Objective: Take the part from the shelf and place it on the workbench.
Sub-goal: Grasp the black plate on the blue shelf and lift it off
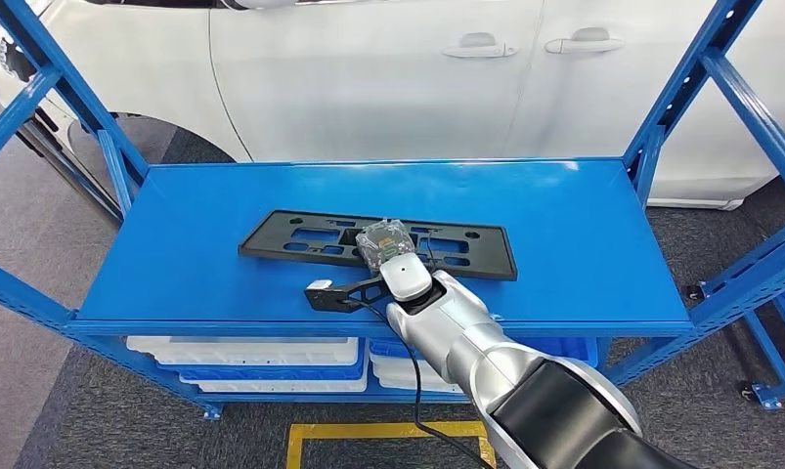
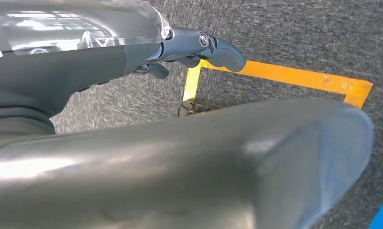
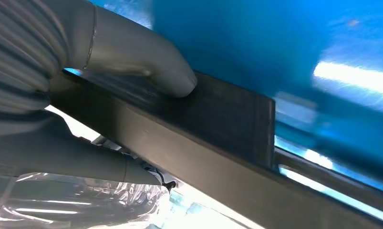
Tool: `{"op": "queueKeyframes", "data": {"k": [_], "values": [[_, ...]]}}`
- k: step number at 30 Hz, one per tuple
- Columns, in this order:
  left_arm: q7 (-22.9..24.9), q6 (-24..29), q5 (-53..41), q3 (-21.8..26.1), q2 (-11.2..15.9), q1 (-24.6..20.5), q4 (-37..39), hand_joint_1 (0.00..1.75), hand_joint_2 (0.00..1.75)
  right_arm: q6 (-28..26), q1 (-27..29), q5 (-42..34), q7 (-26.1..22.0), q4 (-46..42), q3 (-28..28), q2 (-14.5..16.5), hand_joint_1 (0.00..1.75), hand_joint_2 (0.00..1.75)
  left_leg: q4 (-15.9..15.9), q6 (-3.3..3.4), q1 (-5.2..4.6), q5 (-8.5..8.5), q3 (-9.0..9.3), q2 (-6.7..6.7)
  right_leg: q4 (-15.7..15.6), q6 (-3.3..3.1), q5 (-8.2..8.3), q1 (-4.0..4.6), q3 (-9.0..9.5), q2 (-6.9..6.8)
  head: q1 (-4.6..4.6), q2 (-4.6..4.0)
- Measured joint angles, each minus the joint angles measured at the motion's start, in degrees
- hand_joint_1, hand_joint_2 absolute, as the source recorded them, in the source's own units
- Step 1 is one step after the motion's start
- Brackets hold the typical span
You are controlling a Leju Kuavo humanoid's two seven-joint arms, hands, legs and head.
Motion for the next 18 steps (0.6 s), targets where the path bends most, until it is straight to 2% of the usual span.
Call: {"op": "queueKeyframes", "data": {"k": [1, 2, 3, 4, 5, 6, 8, 10, 12, 13, 15, 17, 18], "values": [[-0.1, 0.0, -0.1, 0.0, 0.0, 0.0, 0.0, 0.00, 0.00, 0.0, 0.0, 0.0, 0.1, 0.0, 0.0, 0.0, 1.75, 1.75, 4.0, -0.24, 0.09, -1.73, -1.94, 0.01, 0.0, -0.11, -0.03, 0.01, 0.01, -0.02, 0.00, 0.00], [-0.4, -0.1, -0.2, 0.0, 0.0, 0.1, 0.0, 0.00, 0.44, 0.0, 0.0, 0.0, 0.2, 0.0, 0.0, -0.1, 1.75, 1.75, 7.2, -0.40, 0.15, -2.74, -3.57, 0.02, 0.0, -0.14, -0.07, 0.03, 0.03, -0.01, 0.00, 0.00], [-0.8, -0.2, -0.5, 0.0, 0.0, 0.1, 0.0, 0.00, 0.87, 0.0, 0.1, 0.0, 0.3, 0.0, 0.0, -0.1, 1.75, 1.75, 8.7, -0.46, 0.16, -2.73, -4.42, 0.02, 0.0, -0.15, -0.11, 0.04, 0.07, 0.01, 0.00, 0.00], [-1.6, -0.4, -0.8, -0.1, 0.0, 0.1, 0.0, 0.00, 1.31, -0.1, 0.0, 0.0, 0.3, 0.0, 0.0, -0.1, 1.75, 1.75, 8.1, -0.44, 0.17, -1.71, -4.24, 0.02, 0.0, -0.12, -0.15, 0.05, 0.15, 0.05, 0.00, 0.00], [-2.6, -0.7, -1.1, -0.1, 0.0, 0.0, 0.0, 0.00, 1.75, -0.1, 0.0, -0.1, 0.3, 0.0, 0.0, -0.1, 1.75, 1.75, 4.9, -0.30, 0.16, 0.28, -2.80, 0.02, 0.0, -0.05, -0.22, 0.05, 0.30, 0.10, 0.00, 0.00], [-3.6, -1.1, -1.3, -0.2, 0.0, 0.0, 0.0, 0.00, 1.75, -0.2, 0.0, -0.1, 0.3, 0.0, 0.0, -0.2, 1.75, 1.75, 0.5, -0.06, 0.14, 2.37, -0.69, 0.03, 0.0, 0.05, -0.30, 0.05, 0.47, 0.14, 0.00, 0.00], [-5.1, -2.0, -1.5, -0.4, 0.0, -0.2, 0.0, 0.00, 1.75, -0.3, -0.1, -0.2, 0.3, 0.0, 0.0, -0.3, 1.75, 1.75, -6.5, 0.62, -0.16, 4.68, 2.77, 0.01, 0.0, 0.48, -0.41, 0.18, 0.61, 0.20, 0.00, 0.00], [-5.7, -2.5, -1.7, -0.8, 0.0, -0.4, 0.0, 0.00, 1.75, -0.6, -0.2, -0.4, 0.2, 0.0, 0.0, -0.4, 1.75, 1.75, -7.9, 1.22, -0.50, 4.66, 3.50, -0.05, -0.1, 1.05, -0.37, 0.26, 0.55, 0.23, 0.00, 0.00], [-5.7, -2.5, -1.9, -1.1, 0.0, -0.3, 0.0, 0.00, 1.75, -1.1, -0.3, -0.7, 0.1, 0.0, 0.0, -0.5, 1.75, 1.75, -8.4, 1.86, -0.33, 4.92, 3.67, 0.00, -0.1, 1.71, -0.51, 0.31, 0.65, 0.25, 0.01, 0.00], [-5.7, -2.6, -1.9, -1.2, 0.0, -0.3, 0.0, 0.00, 1.75, -1.3, -0.4, -0.9, 0.0, -0.1, 0.0, -0.5, 1.75, 1.75, -8.7, 2.20, -0.19, 5.08, 3.86, 0.07, 0.8, 2.00, -1.16, 0.34, 0.33, 0.22, 0.01, 0.00], [-5.6, -2.6, -1.6, -1.3, 0.0, -0.4, 0.0, 0.00, 1.75, -2.2, -0.6, -1.5, -0.4, -0.1, 0.0, -0.6, 1.75, 1.75, -9.2, 2.70, -0.01, 5.31, 4.10, 0.21, 6.1, 2.35, -4.20, 0.30, -2.08, 0.14, 0.01, 0.00], [-5.0, -2.8, -0.8, -1.3, 0.0, -0.3, 0.0, 0.00, 1.75, -3.8, -0.7, -2.5, -1.5, -0.2, -0.3, -0.7, 1.75, 1.75, -9.1, 2.94, -0.07, 5.24, 4.07, 0.21, 13.8, 2.51, -7.40, 0.26, -5.97, 0.11, 0.00, 0.00], [-4.2, -2.8, -0.3, -1.2, 0.1, -0.2, 0.0, 0.00, 1.75, -5.1, -0.7, -3.3, -2.4, -0.5, -0.5, -0.8, 1.75, 1.75, -9.0, 2.97, -0.09, 5.14, 4.07, 0.18, 15.9, 2.55, -7.69, 0.24, -7.15, 0.11, 0.00, 0.00]]}}
